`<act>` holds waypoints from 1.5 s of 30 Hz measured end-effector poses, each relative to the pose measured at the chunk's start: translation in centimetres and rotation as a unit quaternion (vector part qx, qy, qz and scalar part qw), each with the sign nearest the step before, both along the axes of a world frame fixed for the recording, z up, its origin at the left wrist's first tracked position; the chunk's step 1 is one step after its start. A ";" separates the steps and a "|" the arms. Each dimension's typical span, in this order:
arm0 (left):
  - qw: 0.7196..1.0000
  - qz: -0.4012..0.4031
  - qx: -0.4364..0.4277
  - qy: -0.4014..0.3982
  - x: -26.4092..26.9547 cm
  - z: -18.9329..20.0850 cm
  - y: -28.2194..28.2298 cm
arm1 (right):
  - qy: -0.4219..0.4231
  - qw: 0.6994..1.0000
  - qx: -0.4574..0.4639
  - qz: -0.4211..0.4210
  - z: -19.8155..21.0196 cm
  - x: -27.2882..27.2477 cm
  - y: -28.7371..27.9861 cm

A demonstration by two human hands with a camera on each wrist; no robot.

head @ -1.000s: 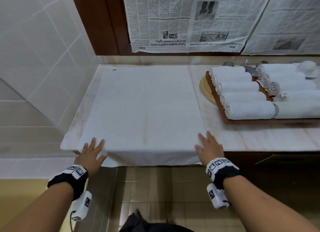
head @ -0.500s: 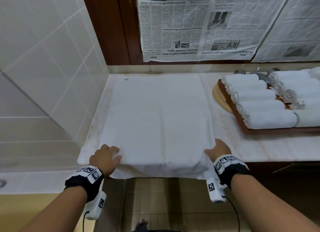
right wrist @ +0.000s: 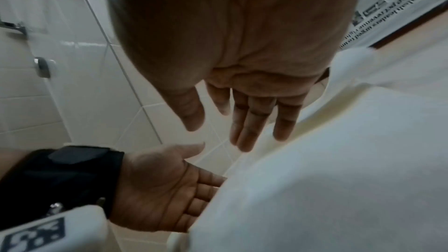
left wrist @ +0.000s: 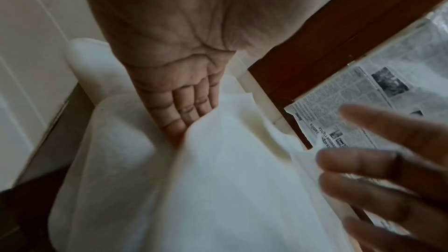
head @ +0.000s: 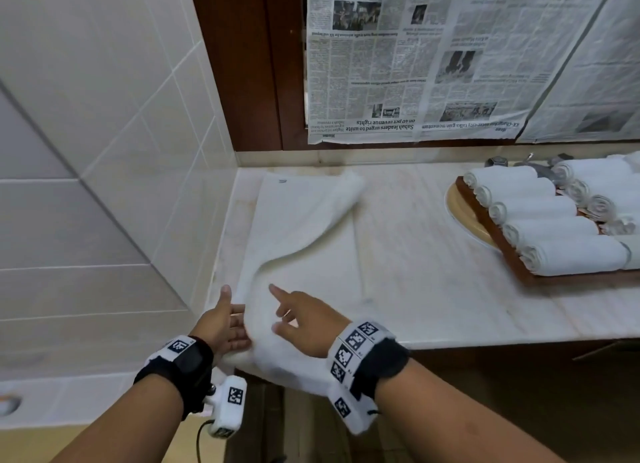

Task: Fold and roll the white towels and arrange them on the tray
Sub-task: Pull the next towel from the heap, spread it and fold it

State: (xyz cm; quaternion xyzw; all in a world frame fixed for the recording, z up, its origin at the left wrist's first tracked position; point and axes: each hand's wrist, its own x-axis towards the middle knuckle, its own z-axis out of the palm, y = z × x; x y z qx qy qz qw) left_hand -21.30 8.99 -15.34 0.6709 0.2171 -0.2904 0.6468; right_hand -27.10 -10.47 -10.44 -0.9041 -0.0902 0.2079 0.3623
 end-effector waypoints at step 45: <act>0.723 -0.473 0.490 -0.115 24.7 -2.6 -7.3 | 0.029 0.941 -0.324 0.099 -5.6 38.6 -9.0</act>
